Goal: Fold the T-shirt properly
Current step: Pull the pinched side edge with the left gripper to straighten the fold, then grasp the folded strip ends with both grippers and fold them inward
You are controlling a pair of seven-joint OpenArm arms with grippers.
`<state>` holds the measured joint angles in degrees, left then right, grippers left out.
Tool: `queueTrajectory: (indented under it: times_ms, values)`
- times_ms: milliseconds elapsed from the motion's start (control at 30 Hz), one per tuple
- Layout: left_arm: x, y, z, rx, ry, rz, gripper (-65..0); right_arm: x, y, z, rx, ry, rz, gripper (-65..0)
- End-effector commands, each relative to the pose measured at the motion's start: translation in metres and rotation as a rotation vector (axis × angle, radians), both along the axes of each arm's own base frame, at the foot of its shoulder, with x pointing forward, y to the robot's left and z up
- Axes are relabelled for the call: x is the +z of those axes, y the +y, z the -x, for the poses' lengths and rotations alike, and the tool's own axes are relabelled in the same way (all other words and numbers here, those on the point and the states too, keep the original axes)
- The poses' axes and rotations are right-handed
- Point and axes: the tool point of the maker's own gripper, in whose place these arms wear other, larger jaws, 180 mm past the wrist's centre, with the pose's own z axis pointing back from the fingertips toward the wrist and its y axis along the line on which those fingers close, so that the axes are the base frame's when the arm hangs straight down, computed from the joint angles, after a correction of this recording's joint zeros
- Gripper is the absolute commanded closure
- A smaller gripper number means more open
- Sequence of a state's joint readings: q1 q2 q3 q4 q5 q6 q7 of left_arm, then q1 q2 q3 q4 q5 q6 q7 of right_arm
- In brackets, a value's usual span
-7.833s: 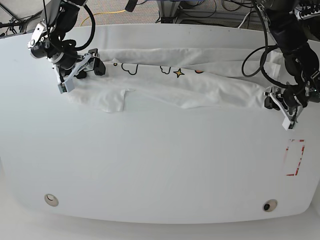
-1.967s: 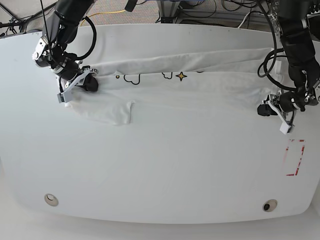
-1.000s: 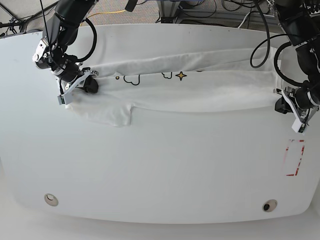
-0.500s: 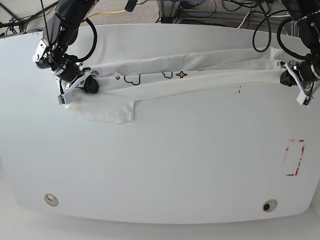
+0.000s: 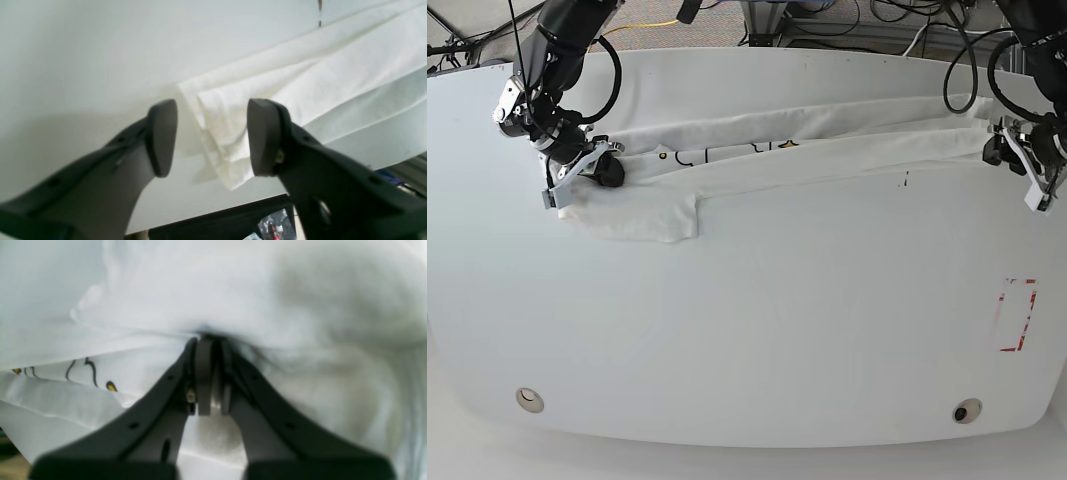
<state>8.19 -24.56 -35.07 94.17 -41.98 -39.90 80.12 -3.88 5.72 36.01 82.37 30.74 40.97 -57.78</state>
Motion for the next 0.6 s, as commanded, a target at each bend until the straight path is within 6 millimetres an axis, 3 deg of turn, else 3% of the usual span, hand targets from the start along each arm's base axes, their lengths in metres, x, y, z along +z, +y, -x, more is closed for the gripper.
queueTrajectory:
  times_ms: [0,100,167,300,400,467,567]
  values:
    - [0.011,0.010,-0.005,-0.007,-0.019,-0.043,-36.3,-0.015,-0.008,0.017,0.022,0.106,0.066,-3.8]
    - [0.019,0.005,-0.010,-0.023,-0.051,-0.034,-37.5,-0.015,-0.008,0.018,0.023,0.108,0.067,-4.0]
    - [0.038,0.003,-0.018,-0.059,-0.103,-0.044,-37.6,-0.016,-0.008,0.019,0.024,0.115,0.068,-4.0]
    - [0.065,-0.022,-0.029,-0.140,-0.207,0.024,-37.6,-0.012,-0.009,0.018,0.035,0.121,0.080,-4.1]
    - [0.080,-0.040,-0.032,-0.191,-0.264,0.071,-37.6,0.004,-0.013,0.013,0.046,0.080,0.126,-4.3]
    - [0.079,-0.048,-0.031,-0.200,-0.271,0.093,-37.6,0.011,-0.015,0.012,0.057,0.074,0.151,-5.5]
    - [0.063,-0.064,-0.031,-0.208,-0.241,0.117,-37.6,0.023,-0.015,0.007,0.069,0.052,0.174,-16.3]
